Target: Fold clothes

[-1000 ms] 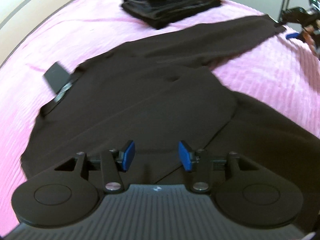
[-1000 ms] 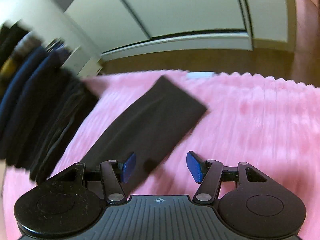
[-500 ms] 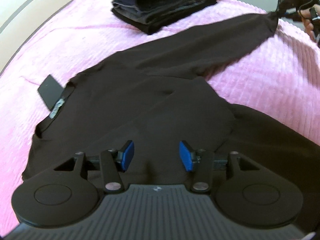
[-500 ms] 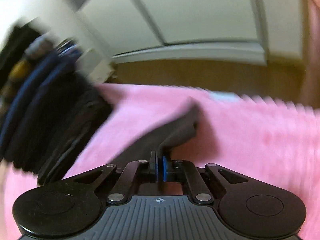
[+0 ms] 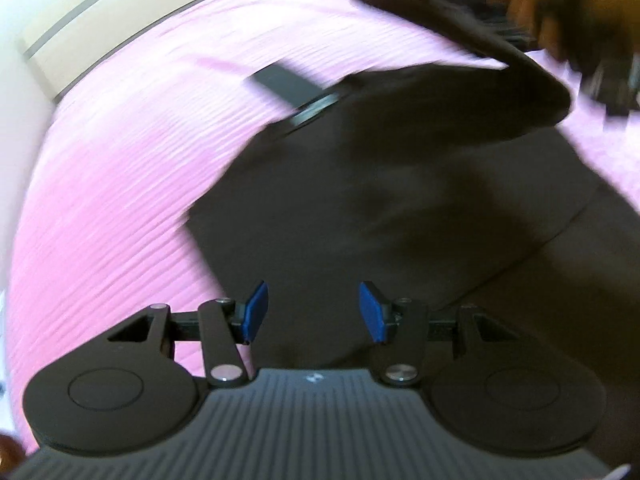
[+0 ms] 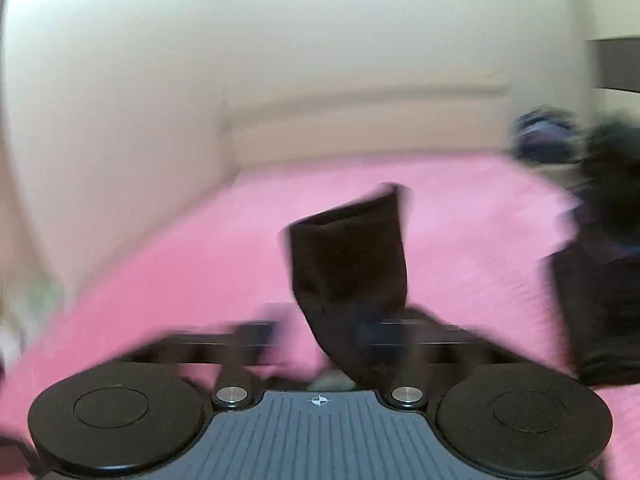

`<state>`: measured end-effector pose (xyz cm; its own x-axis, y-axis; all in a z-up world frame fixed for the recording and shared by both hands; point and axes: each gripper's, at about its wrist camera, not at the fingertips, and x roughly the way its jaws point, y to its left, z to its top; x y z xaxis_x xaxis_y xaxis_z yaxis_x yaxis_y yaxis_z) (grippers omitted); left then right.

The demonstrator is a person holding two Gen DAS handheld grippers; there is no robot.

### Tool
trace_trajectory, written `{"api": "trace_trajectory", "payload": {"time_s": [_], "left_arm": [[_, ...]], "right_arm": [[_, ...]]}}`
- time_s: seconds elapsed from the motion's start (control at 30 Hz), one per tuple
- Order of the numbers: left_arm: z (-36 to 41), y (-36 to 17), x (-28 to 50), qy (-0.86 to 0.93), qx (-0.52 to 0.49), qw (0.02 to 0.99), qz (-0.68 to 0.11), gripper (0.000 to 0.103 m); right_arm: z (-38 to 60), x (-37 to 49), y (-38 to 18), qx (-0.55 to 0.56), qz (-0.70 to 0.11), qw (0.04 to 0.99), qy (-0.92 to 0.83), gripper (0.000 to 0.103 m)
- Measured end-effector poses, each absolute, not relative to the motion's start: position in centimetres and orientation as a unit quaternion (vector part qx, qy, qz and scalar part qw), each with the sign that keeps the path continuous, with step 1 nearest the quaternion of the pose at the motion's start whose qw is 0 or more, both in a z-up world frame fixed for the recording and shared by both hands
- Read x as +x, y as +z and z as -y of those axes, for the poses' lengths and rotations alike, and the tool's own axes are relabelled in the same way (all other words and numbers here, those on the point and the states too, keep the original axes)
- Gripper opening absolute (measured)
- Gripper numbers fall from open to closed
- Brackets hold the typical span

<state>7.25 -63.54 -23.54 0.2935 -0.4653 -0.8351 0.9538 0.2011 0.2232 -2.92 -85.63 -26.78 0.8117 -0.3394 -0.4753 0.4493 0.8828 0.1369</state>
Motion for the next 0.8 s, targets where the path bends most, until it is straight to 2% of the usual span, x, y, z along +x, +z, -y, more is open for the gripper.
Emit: {"api": "trace_trajectory", "payload": {"time_s": [0.13, 0.33, 0.5, 0.63, 0.8], "left_arm": [[59.7, -23.8, 12.9, -0.469, 0.377, 0.727, -0.331, 0.046], [61.7, -25.5, 17.3, -0.49, 0.37, 0.718, -0.328, 0.046], [68.9, -27.5, 16.0, -0.553, 0.443, 0.668, -0.227, 0.039], [74.4, -30.3, 14.0, -0.585, 0.535, 0.601, -0.099, 0.029], [77.8, -34.2, 12.3, -0.592, 0.631, 0.501, 0.003, 0.028]], "right_arm": [[80.9, 0.8, -30.7, 0.113, -0.278, 0.939, -0.17, 0.084], [82.4, -3.8, -32.7, 0.124, -0.341, 0.902, -0.234, 0.084], [87.3, -11.4, -34.0, 0.151, -0.377, 0.85, -0.336, 0.084], [90.1, -16.5, -34.2, 0.161, -0.386, 0.821, -0.388, 0.084], [90.6, -20.4, -34.8, 0.169, -0.388, 0.81, -0.405, 0.084]]}}
